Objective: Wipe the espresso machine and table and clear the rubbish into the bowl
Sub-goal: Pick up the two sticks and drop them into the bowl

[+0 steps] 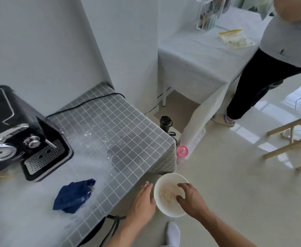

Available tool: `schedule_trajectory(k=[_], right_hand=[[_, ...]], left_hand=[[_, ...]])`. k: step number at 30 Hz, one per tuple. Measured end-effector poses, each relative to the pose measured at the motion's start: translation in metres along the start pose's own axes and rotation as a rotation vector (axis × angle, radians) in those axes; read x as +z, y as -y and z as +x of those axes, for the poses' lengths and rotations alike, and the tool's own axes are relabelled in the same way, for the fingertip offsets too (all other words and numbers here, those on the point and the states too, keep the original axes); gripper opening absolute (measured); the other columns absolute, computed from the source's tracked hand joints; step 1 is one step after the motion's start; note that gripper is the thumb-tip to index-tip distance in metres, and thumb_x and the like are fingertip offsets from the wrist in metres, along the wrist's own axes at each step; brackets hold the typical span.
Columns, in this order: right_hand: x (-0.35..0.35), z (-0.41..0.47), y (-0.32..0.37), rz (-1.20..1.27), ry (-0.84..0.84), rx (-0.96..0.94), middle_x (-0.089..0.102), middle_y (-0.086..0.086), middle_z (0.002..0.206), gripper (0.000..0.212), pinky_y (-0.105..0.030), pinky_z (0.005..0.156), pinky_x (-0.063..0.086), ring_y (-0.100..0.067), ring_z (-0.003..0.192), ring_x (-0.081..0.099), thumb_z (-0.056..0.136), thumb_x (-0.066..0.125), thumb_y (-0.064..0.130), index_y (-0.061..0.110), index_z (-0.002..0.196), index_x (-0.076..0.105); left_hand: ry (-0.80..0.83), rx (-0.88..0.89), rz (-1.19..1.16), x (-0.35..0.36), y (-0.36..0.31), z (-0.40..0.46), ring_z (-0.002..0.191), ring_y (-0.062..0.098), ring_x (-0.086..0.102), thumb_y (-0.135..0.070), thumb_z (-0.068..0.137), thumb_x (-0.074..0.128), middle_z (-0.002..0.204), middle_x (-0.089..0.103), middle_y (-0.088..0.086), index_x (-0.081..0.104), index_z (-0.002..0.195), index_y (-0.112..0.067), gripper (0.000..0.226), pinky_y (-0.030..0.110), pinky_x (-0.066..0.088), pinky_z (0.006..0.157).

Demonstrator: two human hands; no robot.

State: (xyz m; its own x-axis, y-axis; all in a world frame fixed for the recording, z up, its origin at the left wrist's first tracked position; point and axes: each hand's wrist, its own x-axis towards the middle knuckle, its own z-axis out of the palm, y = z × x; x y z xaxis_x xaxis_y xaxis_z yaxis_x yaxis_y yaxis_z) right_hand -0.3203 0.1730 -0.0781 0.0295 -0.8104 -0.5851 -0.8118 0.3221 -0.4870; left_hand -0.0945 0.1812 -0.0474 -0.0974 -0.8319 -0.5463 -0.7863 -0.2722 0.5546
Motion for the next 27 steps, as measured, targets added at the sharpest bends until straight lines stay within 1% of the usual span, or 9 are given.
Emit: schedule_trajectory(k=[4, 8, 13, 16, 19, 21, 24, 25, 27], right_hand=[[-0.012, -0.027, 0.046, 0.002, -0.045, -0.066, 0.051, -0.001, 0.147, 0.054, -0.033, 0.109, 0.04, -0.023, 0.128, 0.054, 0.089, 0.062, 0.03, 0.023, 0.142, 0.053], [-0.005, -0.047, 0.092, -0.041, -0.049, -0.152, 0.055, 0.005, 0.144, 0.052, -0.038, 0.108, 0.043, -0.021, 0.126, 0.054, 0.089, 0.062, 0.035, 0.028, 0.14, 0.055], [0.008, -0.059, 0.166, -0.115, 0.051, -0.302, 0.054, 0.006, 0.128, 0.049, -0.029, 0.1, 0.042, -0.018, 0.12, 0.056, 0.091, 0.059, 0.029, 0.027, 0.139, 0.053], [0.026, -0.054, 0.208, -0.142, 0.117, -0.363, 0.057, 0.005, 0.131, 0.047, -0.024, 0.1, 0.045, -0.014, 0.117, 0.058, 0.091, 0.057, 0.039, 0.025, 0.136, 0.055], [0.042, -0.057, 0.26, -0.171, 0.135, -0.427, 0.048, 0.009, 0.134, 0.045, -0.023, 0.102, 0.042, -0.014, 0.123, 0.055, 0.095, 0.059, 0.033, 0.025, 0.139, 0.053], [0.057, -0.06, 0.293, -0.182, 0.15, -0.459, 0.05, 0.006, 0.135, 0.045, -0.021, 0.098, 0.041, -0.014, 0.121, 0.055, 0.096, 0.06, 0.03, 0.023, 0.139, 0.054], [0.081, -0.066, 0.343, -0.204, 0.187, -0.547, 0.055, 0.002, 0.131, 0.039, -0.011, 0.085, 0.04, -0.009, 0.104, 0.053, 0.095, 0.061, 0.022, 0.023, 0.134, 0.058], [0.091, -0.065, 0.359, -0.214, 0.219, -0.567, 0.057, 0.0, 0.129, 0.035, -0.014, 0.085, 0.043, -0.009, 0.101, 0.054, 0.094, 0.06, 0.018, 0.023, 0.129, 0.061], [0.113, -0.065, 0.39, -0.238, 0.282, -0.61, 0.062, -0.001, 0.117, 0.024, -0.029, 0.086, 0.053, -0.015, 0.098, 0.06, 0.092, 0.057, 0.013, 0.029, 0.109, 0.065]], left_hand=[[-0.096, 0.009, -0.03, -0.047, 0.001, -0.04, 0.155, 0.008, 0.014, -0.03, 0.106, 0.048, 0.168, 0.011, -0.017, 0.019, 0.162, -0.031, 0.063, 0.034, 0.019, 0.125], [-0.183, -0.016, -0.058, -0.086, 0.023, -0.077, 0.155, 0.01, 0.016, -0.029, 0.106, 0.049, 0.169, 0.014, -0.015, 0.018, 0.162, -0.033, 0.064, 0.035, 0.023, 0.125], [-0.286, -0.065, -0.109, -0.127, 0.066, -0.116, 0.155, 0.008, 0.013, -0.027, 0.106, 0.05, 0.17, 0.012, -0.012, 0.02, 0.162, -0.029, 0.064, 0.031, 0.022, 0.124], [-0.352, -0.085, -0.144, -0.158, 0.096, -0.136, 0.155, 0.009, 0.014, -0.025, 0.106, 0.051, 0.17, 0.009, -0.012, 0.02, 0.163, -0.027, 0.065, 0.028, 0.023, 0.123], [-0.455, -0.124, -0.151, -0.188, 0.13, -0.152, 0.154, 0.009, 0.019, -0.026, 0.105, 0.051, 0.17, 0.013, -0.012, 0.024, 0.162, -0.026, 0.062, 0.028, 0.024, 0.123], [-0.509, -0.15, -0.149, -0.204, 0.155, -0.163, 0.155, 0.007, 0.015, -0.025, 0.106, 0.049, 0.17, 0.013, -0.012, 0.025, 0.161, -0.026, 0.06, 0.027, 0.02, 0.124], [-0.581, -0.186, -0.133, -0.226, 0.193, -0.181, 0.156, 0.007, 0.01, -0.025, 0.106, 0.046, 0.17, 0.01, -0.01, 0.022, 0.162, -0.025, 0.06, 0.026, 0.016, 0.123], [-0.601, -0.199, -0.131, -0.231, 0.206, -0.187, 0.156, 0.008, 0.009, -0.025, 0.106, 0.046, 0.171, 0.01, -0.009, 0.021, 0.162, -0.024, 0.061, 0.026, 0.016, 0.122], [-0.624, -0.23, -0.152, -0.24, 0.233, -0.198, 0.156, 0.008, 0.007, -0.026, 0.106, 0.046, 0.171, 0.008, -0.009, 0.02, 0.162, -0.025, 0.061, 0.026, 0.016, 0.122]])
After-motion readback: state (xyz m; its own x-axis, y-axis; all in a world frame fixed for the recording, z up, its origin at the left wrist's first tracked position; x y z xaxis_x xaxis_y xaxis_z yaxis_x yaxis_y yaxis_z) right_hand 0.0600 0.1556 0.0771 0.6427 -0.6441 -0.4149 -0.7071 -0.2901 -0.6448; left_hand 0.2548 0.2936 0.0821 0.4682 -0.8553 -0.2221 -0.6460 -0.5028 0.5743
